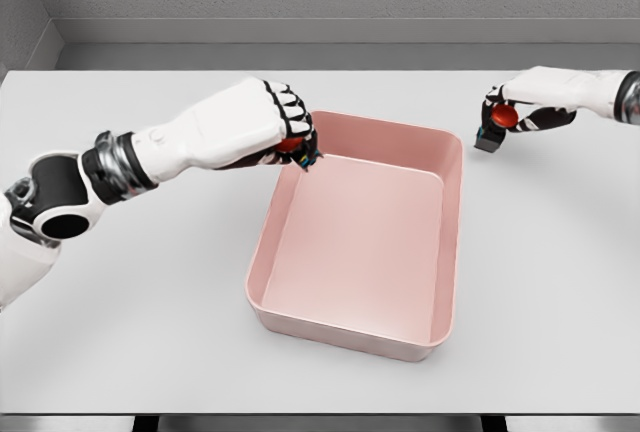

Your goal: Put the industrial switch in the basket with both arms

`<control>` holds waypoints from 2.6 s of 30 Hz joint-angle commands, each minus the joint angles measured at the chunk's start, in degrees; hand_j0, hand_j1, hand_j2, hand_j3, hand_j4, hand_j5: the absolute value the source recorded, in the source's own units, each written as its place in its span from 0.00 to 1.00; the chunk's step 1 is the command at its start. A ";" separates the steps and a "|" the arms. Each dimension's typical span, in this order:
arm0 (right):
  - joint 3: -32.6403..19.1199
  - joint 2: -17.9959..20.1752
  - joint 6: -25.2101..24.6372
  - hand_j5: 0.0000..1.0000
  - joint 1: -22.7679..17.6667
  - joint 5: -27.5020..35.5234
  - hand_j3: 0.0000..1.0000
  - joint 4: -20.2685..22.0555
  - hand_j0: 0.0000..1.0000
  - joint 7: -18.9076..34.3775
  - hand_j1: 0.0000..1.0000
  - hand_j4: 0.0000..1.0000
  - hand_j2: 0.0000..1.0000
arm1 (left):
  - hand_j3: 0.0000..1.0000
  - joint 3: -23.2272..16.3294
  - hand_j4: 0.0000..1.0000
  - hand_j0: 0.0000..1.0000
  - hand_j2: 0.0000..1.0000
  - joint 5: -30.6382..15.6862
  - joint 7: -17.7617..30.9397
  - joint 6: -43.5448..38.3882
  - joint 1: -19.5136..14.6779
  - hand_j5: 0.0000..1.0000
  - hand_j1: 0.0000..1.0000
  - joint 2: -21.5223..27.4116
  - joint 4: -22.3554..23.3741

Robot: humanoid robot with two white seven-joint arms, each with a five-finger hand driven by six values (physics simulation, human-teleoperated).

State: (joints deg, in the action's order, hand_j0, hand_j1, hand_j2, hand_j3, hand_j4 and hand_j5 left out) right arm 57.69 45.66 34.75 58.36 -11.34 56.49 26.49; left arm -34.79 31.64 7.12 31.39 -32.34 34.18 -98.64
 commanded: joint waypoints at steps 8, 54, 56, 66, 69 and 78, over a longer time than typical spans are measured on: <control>-0.56 3.12 0.25 0.46 0.70 1.23 0.46 4.77 0.46 0.14 0.46 0.46 0.46 | 0.34 -5.37 0.34 0.34 0.34 2.29 0.09 -0.54 -0.09 0.34 0.34 -6.75 2.13; -1.00 12.96 0.25 0.43 1.23 10.20 0.43 31.76 0.43 1.90 0.43 0.43 0.43 | 1.00 -8.89 1.00 1.00 1.00 -5.97 -0.88 0.16 -4.75 1.00 1.00 0.63 5.74; -1.00 12.70 0.25 0.43 1.32 10.46 0.43 32.28 0.43 1.90 0.43 0.43 0.43 | 1.00 -8.89 1.00 1.00 1.00 -6.24 -0.88 2.27 -4.57 1.00 1.00 4.14 3.89; -0.56 10.50 0.25 0.43 0.88 10.46 0.43 35.01 0.43 1.90 0.43 0.43 0.43 | 1.00 -7.13 1.00 1.00 1.00 -6.85 -2.02 3.61 -3.87 1.00 1.00 20.31 6.09; -0.12 9.53 0.25 0.44 0.79 10.46 0.44 35.71 0.44 1.90 0.44 0.44 0.44 | 1.00 -6.95 1.00 1.00 1.00 -6.94 -1.85 3.61 -3.87 1.00 1.00 20.93 5.56; 1.55 6.37 0.25 0.96 1.76 10.37 0.96 36.77 0.96 2.16 0.96 0.96 0.96 | 1.00 -6.95 1.00 1.00 1.00 -6.85 -1.93 3.61 -3.87 1.00 1.00 20.93 5.56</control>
State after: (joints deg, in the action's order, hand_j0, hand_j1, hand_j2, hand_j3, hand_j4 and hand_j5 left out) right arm 59.15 52.89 35.15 60.38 -1.33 93.21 28.78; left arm -41.80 25.16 5.22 35.02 -36.21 54.99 -93.09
